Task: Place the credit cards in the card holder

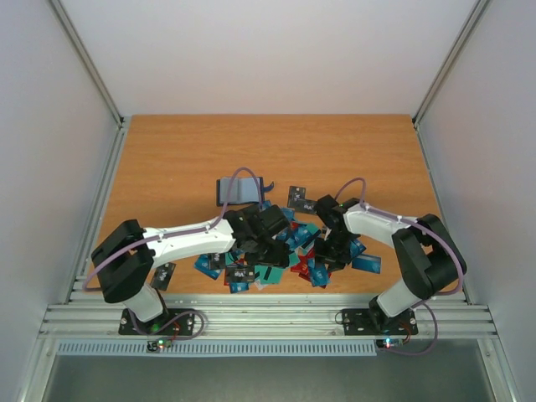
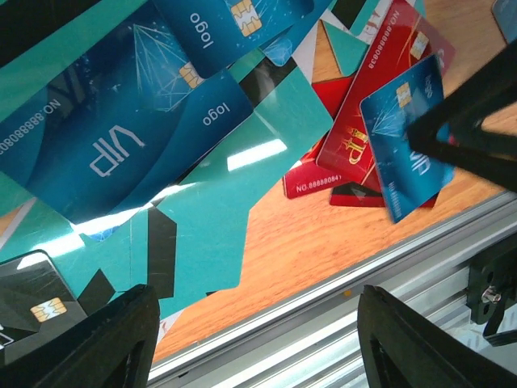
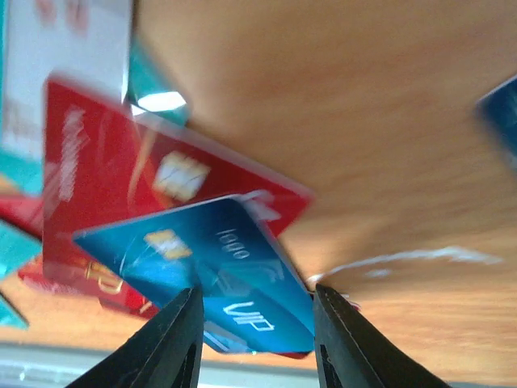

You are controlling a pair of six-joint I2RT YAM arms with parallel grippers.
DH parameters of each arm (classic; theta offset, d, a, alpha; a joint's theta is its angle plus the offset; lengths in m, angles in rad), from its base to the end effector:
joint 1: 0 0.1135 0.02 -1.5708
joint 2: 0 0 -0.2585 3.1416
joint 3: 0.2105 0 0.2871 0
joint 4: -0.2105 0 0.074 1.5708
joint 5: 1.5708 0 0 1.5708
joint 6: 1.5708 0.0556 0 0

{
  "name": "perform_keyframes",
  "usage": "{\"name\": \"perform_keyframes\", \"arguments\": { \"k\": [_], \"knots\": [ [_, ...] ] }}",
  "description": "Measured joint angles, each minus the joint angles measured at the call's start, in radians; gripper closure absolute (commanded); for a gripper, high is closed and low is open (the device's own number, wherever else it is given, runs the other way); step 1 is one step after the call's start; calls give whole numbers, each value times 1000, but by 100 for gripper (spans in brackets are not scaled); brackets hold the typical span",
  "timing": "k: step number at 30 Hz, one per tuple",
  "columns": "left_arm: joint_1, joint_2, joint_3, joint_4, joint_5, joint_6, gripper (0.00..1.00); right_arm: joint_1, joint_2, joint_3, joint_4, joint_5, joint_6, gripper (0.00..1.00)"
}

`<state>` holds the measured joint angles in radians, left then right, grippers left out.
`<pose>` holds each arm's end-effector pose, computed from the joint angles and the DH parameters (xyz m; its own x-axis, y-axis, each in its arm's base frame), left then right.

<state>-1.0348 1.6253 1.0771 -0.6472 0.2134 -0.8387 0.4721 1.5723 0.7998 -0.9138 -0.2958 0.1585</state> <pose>0.1697 -0.3087 0.1571 -0.9720 0.2131 -0.0985 0.2348 0.8839 -0.4044 0.2141 0.1275 0.0927 -0.9375 -0.3092 0.1595 -0.2604 0.9276 0.2677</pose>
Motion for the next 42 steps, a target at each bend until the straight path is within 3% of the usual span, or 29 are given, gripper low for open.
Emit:
{"name": "perform_keyframes", "arguments": {
  "k": [7, 17, 25, 30, 34, 42],
  "knots": [
    [0, -23, -11, -7, -13, 29, 32, 144, -17, -47, 16, -109, 58, 62],
    [0, -28, -11, -9, -12, 79, 33, 239, -26, -60, 60, -165, 113, 62],
    [0, -25, -13, 9, 2, 91, 38, 247, -157, -7, -17, -4, 110, 61],
    [-11, 29, -8, 43, 38, 108, 46, 247, -179, -23, -32, 46, 112, 61],
    [-34, 133, 48, 57, 84, 140, 47, 233, -190, -74, -9, 45, 125, 61],
    [-51, 278, 195, 58, 137, 209, 49, 164, -376, -253, 84, -64, 205, 59]
  ]
}}
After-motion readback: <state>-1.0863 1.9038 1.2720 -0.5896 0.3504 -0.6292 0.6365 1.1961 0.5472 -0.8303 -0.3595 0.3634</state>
